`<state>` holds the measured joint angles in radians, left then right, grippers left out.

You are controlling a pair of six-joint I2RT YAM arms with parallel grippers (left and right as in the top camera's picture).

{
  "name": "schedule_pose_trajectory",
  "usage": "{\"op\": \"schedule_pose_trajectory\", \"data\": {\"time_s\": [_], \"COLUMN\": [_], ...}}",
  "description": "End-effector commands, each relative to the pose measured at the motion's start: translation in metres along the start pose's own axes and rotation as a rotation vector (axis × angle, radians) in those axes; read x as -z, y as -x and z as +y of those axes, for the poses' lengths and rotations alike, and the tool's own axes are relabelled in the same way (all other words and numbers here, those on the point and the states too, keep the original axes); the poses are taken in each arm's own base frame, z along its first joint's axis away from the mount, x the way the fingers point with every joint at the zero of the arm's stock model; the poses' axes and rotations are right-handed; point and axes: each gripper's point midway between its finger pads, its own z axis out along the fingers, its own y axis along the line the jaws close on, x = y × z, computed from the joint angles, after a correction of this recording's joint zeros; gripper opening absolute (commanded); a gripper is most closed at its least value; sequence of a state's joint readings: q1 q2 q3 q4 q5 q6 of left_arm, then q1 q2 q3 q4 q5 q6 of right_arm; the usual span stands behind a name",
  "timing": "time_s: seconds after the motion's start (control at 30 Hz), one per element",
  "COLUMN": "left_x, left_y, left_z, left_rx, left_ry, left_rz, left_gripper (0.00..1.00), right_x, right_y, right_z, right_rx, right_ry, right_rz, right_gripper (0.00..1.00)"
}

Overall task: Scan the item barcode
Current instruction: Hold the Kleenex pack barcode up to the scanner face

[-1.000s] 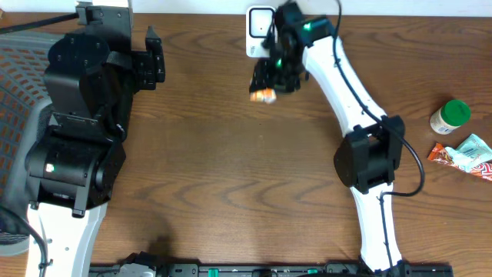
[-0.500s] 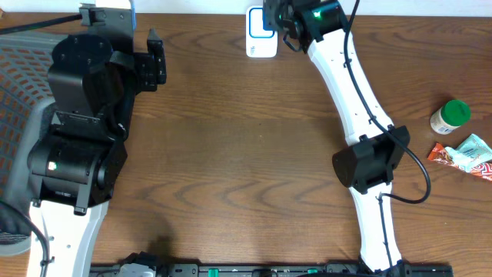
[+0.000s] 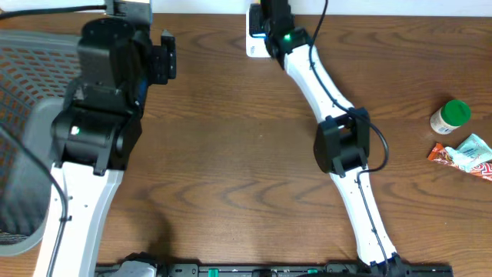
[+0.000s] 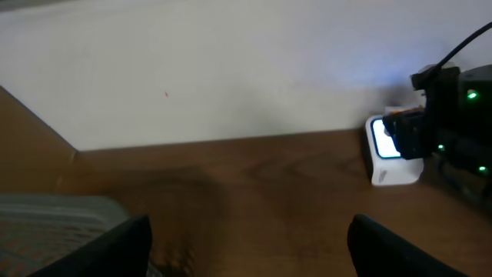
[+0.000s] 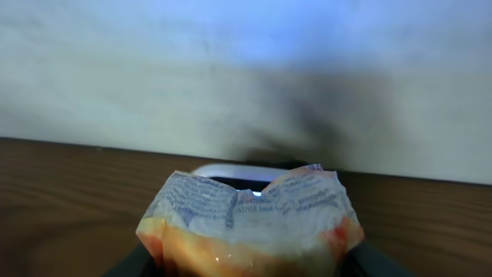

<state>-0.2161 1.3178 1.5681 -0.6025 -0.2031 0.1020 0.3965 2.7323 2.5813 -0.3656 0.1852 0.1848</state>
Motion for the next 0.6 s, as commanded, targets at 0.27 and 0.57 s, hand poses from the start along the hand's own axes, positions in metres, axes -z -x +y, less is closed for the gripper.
{"op": "schedule_pose_trajectory", "data": {"time_s": [0.27,0.57], "left_x": [-0.025,-0.025], "left_y": [-0.017,-0.014], "left_z": [-0.007,-0.007], "left_rx": [-0.079,-0.076], "left_ry": [-0.009,-0.008], "left_rz": [0.067,0.055], "left_gripper": [0.82,0.82], "right_x": [-0.025,0.018], "right_y": [-0.047,-0.021], "right_z": [0.005,-0.001], "right_rx": [0.046,0.062], "right_ry": [-0.016,-0.033], "right_rz": [0.057,0.14], "right_gripper": [0.42,0.35]}}
